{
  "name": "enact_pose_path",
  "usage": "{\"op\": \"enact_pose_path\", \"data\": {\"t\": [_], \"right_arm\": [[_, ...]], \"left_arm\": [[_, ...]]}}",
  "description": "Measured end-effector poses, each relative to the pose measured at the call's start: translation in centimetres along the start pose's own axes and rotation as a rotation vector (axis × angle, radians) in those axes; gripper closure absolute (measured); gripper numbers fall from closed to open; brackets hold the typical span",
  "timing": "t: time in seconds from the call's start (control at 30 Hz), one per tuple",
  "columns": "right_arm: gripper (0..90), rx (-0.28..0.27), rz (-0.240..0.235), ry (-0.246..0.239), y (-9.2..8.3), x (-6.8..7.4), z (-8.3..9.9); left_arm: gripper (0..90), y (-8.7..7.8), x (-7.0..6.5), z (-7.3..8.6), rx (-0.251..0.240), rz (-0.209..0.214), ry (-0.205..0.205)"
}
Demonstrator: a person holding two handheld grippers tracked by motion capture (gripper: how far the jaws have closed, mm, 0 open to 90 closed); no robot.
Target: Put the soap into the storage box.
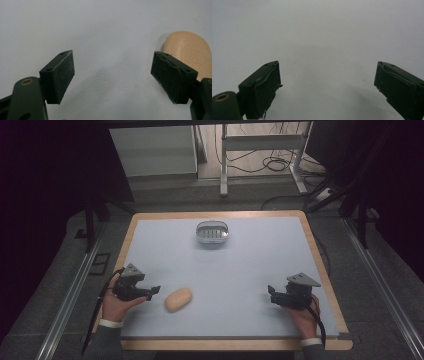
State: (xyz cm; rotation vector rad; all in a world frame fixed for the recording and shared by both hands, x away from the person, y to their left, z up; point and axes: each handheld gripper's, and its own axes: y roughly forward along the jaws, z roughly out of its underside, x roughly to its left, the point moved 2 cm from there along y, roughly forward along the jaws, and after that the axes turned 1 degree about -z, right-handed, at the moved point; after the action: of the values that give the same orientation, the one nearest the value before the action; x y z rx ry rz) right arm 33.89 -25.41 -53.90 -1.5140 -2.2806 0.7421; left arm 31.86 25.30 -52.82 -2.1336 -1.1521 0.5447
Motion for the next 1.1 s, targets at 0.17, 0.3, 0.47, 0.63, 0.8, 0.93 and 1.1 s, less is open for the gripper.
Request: {"op": "enact_pose_path", "data": {"t": [0.17, 0.3, 0.47, 0.63, 0.8, 0.93, 1.1], "right_arm": [[6.7, 0.0, -0.009, -0.008, 0.0, -0.1, 0.1], [6.9, 0.003, 0.004, -0.037, 0.0, 0.3, 0.1], [6.9, 0.003, 0.0, -0.029, 0.0, 0.1, 0.1], [6.9, -0.01, 0.006, -0.029, -0.1, 0.2, 0.1], [6.9, -0.014, 0.024, -0.045, -0.2, 0.4, 0.2], [6.9, -0.012, 0.031, -0.053, -0.1, 0.4, 0.2], [7.0, -0.013, 0.03, -0.053, -0.2, 0.4, 0.2]], "left_arm": [[21.6, -0.2, 0.0, 0.0, 0.012, -0.003, -0.006], [21.8, -0.3, -0.1, 0.1, 0.018, 0.0, -0.011], [22.0, -0.6, -0.3, 0.1, 0.017, -0.001, -0.017], [21.8, -0.9, -0.4, -0.3, 0.011, 0.011, -0.02], [21.9, -1.2, -0.5, -0.6, 0.021, 0.022, -0.017], [22.0, -1.5, -0.8, -1.3, 0.03, 0.023, -0.001], [21.9, -1.8, -1.4, -2.2, 0.039, 0.027, 0.025]]}}
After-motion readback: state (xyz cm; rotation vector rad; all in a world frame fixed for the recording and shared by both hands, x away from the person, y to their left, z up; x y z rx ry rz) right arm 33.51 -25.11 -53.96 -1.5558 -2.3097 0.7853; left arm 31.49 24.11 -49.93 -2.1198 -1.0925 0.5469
